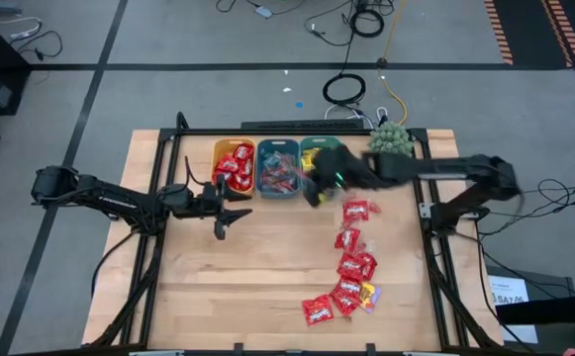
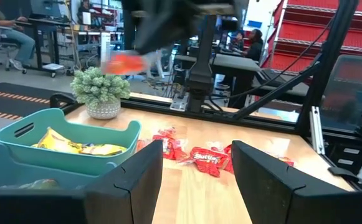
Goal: Sort candy
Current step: Put the transparent red gummy into the blue bin
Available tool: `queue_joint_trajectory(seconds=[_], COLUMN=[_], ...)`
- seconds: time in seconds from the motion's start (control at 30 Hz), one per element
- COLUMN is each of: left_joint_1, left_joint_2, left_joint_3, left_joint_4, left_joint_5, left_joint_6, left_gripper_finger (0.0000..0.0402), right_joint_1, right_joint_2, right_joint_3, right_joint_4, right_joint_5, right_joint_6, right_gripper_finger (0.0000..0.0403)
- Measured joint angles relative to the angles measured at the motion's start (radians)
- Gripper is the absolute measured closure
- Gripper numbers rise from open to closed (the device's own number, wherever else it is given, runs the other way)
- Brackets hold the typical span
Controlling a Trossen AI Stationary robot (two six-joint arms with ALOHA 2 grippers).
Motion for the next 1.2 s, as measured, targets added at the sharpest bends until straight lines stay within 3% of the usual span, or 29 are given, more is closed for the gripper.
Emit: queue_joint_trajectory(seconds=[0.23,0.4,0.83,0.97,1.2], left_joint_1=[0.0,0.003,0.074,0.082,0.081], left_joint_2=[0.0,0.0,0.0,0.0,0.0], left_joint_3=[0.0,0.0,0.0,0.0,0.001], left_joint_4=[-0.004,-0.027,-0.07,-0.052,-0.02], left_joint_5=[-0.036,-0.037,-0.041,-0.041,-0.04], left_joint_6=[0.031,0.032,0.083,0.078,0.076], left_gripper_finger=[0.0202,0.0202,0.0202,0.0202,0.0202], right_joint_1=[-0.135,-0.156,-0.171,-0.171,-0.162], right_joint_2=[0.254,0.349,0.345,0.319,0.228], right_joint_3=[0.207,0.257,0.258,0.258,0.258], right_joint_4=[0.018,0.009,0.009,-0.046,-0.262], right_joint_5=[-0.06,-0.079,-0.11,-0.112,-0.108], right_joint_6=[-0.116,-0.133,-0.163,-0.167,-0.085], right_gripper_finger=[0.0401,0.0361,0.0199,0.0179,0.0181])
